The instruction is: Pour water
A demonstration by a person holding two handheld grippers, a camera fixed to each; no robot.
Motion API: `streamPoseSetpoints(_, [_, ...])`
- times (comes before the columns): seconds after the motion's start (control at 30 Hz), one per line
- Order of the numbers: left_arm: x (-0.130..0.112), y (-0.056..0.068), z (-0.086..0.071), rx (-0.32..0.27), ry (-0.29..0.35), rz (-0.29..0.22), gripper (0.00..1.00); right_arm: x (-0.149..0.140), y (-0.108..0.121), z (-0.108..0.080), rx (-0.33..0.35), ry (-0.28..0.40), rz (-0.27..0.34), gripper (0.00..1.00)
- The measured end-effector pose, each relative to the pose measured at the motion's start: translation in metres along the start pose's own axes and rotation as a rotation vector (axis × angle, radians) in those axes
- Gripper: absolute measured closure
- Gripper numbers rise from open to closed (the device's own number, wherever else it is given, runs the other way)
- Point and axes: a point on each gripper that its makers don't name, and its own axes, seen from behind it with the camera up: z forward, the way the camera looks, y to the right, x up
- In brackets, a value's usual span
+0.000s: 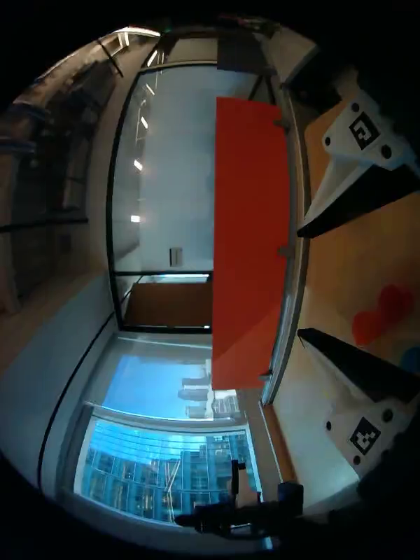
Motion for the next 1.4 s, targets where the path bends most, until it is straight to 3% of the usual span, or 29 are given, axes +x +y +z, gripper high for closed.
streamPoseSetpoints(0.17, [0.005, 0.011, 0.000, -0.076, -0.015, 0.013, 0.02, 0.011, -0.030, -0.003, 0.124, 0.011, -0.021, 0.00])
streamPoseSetpoints(0.37, [0.002, 0.022, 0.002, -0.160, -0.035, -0.002, 0.02, 0.017, -0.054, -0.006, 0.223, 0.012, -0.031, 0.00])
streamPoseSetpoints(0.57, [-0.018, 0.028, 0.008, -0.206, -0.097, 0.016, 0.02, 0.011, -0.065, -0.004, 0.268, -0.022, -0.050, 0.00])
streamPoseSetpoints(0.87, [-0.029, 0.038, 0.012, -0.270, -0.117, 0.056, 0.02, -0.011, -0.083, -0.010, 0.338, -0.100, -0.110, 0.00])
streamPoseSetpoints(1.07, [-0.037, 0.039, 0.014, -0.295, -0.139, 0.059, 0.02, -0.020, -0.088, -0.012, 0.360, -0.126, -0.149, 0.00])
streamPoseSetpoints(1.4, [-0.055, 0.040, 0.015, -0.323, -0.177, 0.047, 0.02, -0.048, -0.096, -0.014, 0.400, -0.190, -0.155, 0.00])
